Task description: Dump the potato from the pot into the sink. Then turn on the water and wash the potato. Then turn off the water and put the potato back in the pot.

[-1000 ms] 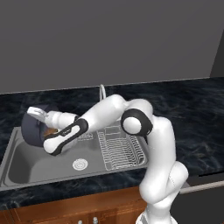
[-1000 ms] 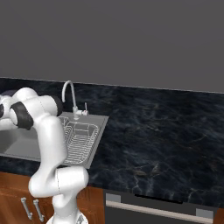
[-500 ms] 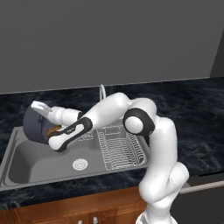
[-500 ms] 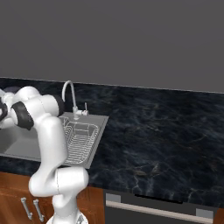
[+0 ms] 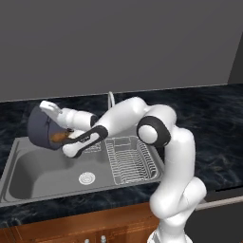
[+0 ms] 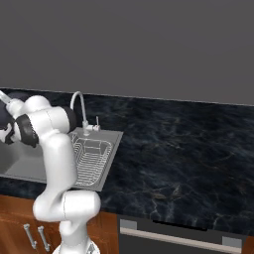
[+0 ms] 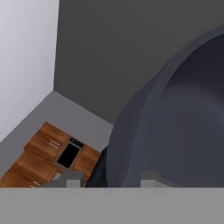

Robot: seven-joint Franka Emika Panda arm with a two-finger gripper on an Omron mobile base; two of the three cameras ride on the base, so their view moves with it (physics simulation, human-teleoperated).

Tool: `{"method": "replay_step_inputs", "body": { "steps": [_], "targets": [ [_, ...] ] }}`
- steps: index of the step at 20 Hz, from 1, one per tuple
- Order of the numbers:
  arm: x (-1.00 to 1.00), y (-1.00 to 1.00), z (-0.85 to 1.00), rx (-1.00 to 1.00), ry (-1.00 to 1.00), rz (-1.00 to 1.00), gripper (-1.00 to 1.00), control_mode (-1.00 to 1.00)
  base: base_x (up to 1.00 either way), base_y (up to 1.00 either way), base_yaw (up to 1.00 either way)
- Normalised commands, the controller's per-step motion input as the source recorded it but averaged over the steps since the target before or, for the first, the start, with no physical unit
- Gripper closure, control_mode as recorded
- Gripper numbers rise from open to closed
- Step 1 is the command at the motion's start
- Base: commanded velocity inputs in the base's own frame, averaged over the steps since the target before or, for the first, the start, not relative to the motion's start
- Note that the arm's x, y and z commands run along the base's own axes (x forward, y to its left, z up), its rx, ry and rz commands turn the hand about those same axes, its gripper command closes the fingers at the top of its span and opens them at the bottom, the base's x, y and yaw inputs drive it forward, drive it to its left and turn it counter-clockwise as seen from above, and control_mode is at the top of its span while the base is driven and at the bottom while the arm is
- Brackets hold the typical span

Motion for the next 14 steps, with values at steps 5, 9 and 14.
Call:
{"method": "replay_step_inputs", "body": {
  "steps": [5, 9, 14],
  "targets": [
    [0.35, -0.32, 0.00, 0.19, -0.05, 0.03, 1.00, -1.00, 0.00, 0.00, 0.00],
    [0.32, -0.28, -0.02, 0.15, -0.06, 0.01, 1.00, -1.00, 0.00, 0.00, 0.00],
    [0.06, -0.23, -0.23, 0.19, -0.03, 0.01, 1.00, -1.00, 0.00, 0.00, 0.00]
  ]
}}
